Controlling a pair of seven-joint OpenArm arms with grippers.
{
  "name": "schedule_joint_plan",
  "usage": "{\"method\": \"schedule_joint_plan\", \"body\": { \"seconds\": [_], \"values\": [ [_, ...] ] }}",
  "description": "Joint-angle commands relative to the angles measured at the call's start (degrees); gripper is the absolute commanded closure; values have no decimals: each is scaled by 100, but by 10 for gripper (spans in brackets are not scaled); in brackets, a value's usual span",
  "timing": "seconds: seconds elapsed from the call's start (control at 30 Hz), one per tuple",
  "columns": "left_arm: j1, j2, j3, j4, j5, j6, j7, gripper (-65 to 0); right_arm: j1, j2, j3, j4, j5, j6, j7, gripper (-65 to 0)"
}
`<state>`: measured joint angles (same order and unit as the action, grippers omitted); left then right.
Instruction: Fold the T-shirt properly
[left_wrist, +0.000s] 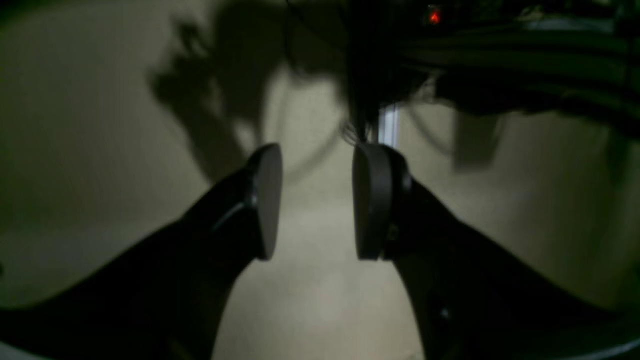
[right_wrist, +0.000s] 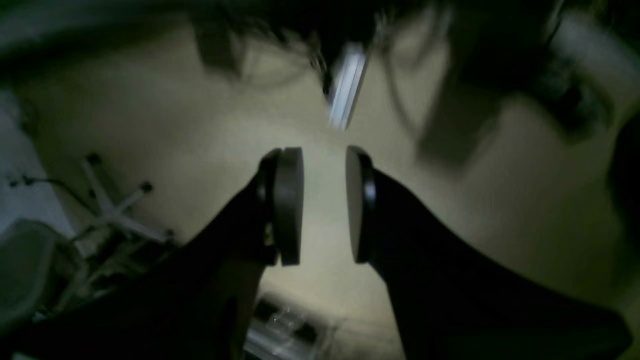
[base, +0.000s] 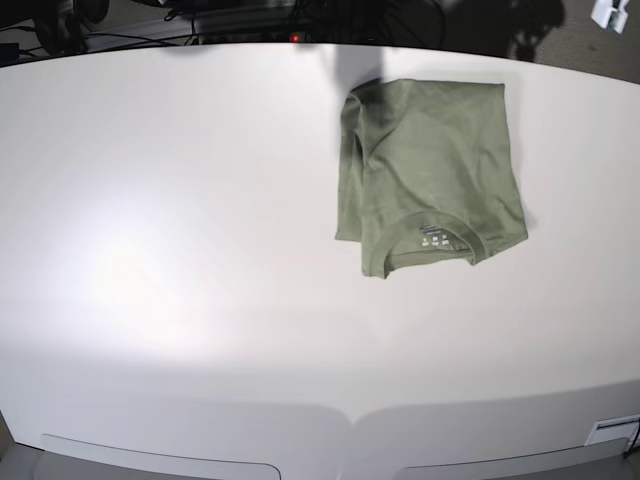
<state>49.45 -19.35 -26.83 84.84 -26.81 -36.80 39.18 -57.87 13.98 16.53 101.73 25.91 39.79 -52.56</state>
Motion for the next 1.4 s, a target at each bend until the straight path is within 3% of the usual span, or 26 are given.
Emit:
{"method": "schedule_joint_plan", "body": {
  "seconds": [0.0, 0.17, 0.27, 0.33, 0.4, 0.5, 0.67, 0.83, 0.97, 1.37],
  "values": [
    [-87, -66, 98, -527, 50, -87, -177, -234, 122, 114, 31, -470, 26, 21, 98, -156],
    [-1283, -70, 1099, -3438, 673, -101, -2022, -234, 1429, 592, -122, -3445, -173, -39, 455, -156],
    [-1982, -79, 1893, -4669, 750, -101, -2124, -234, 2347, 874, -603, -4957, -1014, -203, 966, -156],
    [-2328, -48, 2404, -5318, 752, -44, -2326, -235, 2944, 1102, -1082, -5829, -1117, -455, 1211, -156],
    [-2562, 0, 2839, -5860, 791, 343, -2957, -235, 3442, 1244, -1578, -6500, -1119, -535, 1602, -156],
    [-2806, 131, 3200, -6391, 1082, 1268, -3652, -264, 4061, 1241, -2247, -7034, -1117, -619, 1825, -156],
    [-2931, 391, 3254, -6448, 1252, 1346, -3724, -266, 4575, 1034, -3182, -7149, -1117, -750, 2039, -156],
    [-2992, 614, 3254, -6448, 1515, 1346, -3554, -266, 4647, 739, -3681, -7149, -1117, -903, 2164, -156],
    [-2988, 798, 3254, -6450, 1845, 1346, -3558, -266, 4627, 597, -3766, -7149, -1056, -901, 2221, -156],
    [-3060, 876, 3254, -6450, 1845, 1346, -3604, -266, 4627, 457, -3766, -7149, -1051, -894, 2946, -156]
  ]
}}
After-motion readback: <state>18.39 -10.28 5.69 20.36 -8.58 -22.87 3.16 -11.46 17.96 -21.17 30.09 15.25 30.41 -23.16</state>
